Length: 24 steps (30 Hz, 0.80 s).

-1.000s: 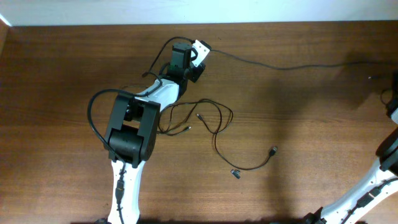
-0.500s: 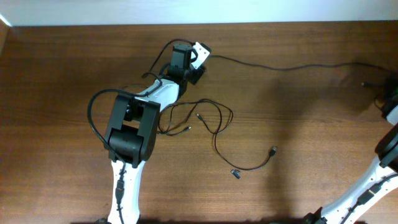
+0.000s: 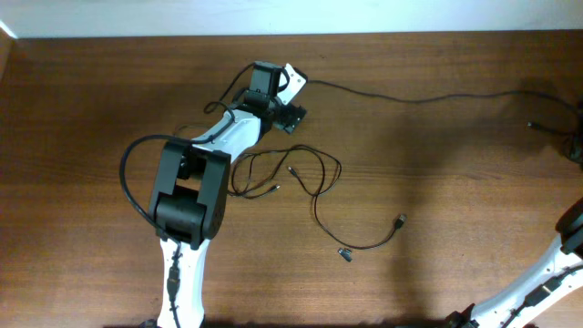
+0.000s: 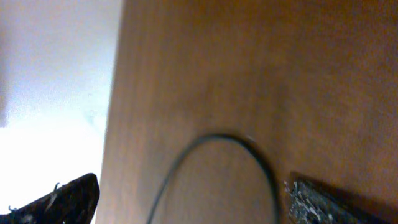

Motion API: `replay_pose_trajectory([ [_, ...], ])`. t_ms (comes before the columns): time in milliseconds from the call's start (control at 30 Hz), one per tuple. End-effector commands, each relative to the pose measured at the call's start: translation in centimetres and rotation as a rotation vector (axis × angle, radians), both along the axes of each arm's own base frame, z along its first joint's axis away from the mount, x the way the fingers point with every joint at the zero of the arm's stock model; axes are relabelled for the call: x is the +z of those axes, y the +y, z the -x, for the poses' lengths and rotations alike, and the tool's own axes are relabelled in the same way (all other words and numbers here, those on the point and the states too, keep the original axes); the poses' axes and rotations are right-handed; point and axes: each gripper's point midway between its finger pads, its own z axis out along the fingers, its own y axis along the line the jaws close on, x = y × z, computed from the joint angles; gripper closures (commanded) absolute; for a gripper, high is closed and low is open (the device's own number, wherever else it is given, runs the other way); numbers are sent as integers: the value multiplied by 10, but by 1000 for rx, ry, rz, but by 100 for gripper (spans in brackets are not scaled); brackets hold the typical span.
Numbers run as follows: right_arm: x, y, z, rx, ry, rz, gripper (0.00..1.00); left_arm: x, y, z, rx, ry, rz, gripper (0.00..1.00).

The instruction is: Untangle cables

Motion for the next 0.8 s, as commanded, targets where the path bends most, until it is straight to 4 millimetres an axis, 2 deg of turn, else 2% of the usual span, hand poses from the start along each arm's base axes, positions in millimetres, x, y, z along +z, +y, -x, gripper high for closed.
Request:
replay_pose_trajectory([
  [0,5,-2,14,-26,75,-10,1,48,-13,4,-66,-5,57,1],
  [100,17,-2,17,-3,143,-17,1,65,-28,14,-125,52,127,1],
  [200,39,-1,17,37,204,-19,1,77,-27,23,-118,128,128,0],
  [300,68,0,18,82,243,8,1,89,-25,31,-115,178,117,1],
  [333,84,1,19,95,245,24,1,96,-25,35,-127,199,137,1],
  [400,116,6,23,107,238,47,1,121,-23,44,-162,214,214,1],
  [467,138,13,28,130,229,71,1,139,-11,47,-149,204,231,1],
  [533,172,36,28,221,181,100,1,159,13,55,-108,209,234,1],
  [567,193,55,30,289,166,133,1,170,34,66,-68,236,233,1],
  [633,213,82,36,370,186,183,1,177,52,79,-32,275,232,1],
  [700,228,113,41,456,209,223,2,184,80,96,31,327,230,1],
  [767,235,163,48,590,259,238,1,186,112,113,107,386,237,1],
])
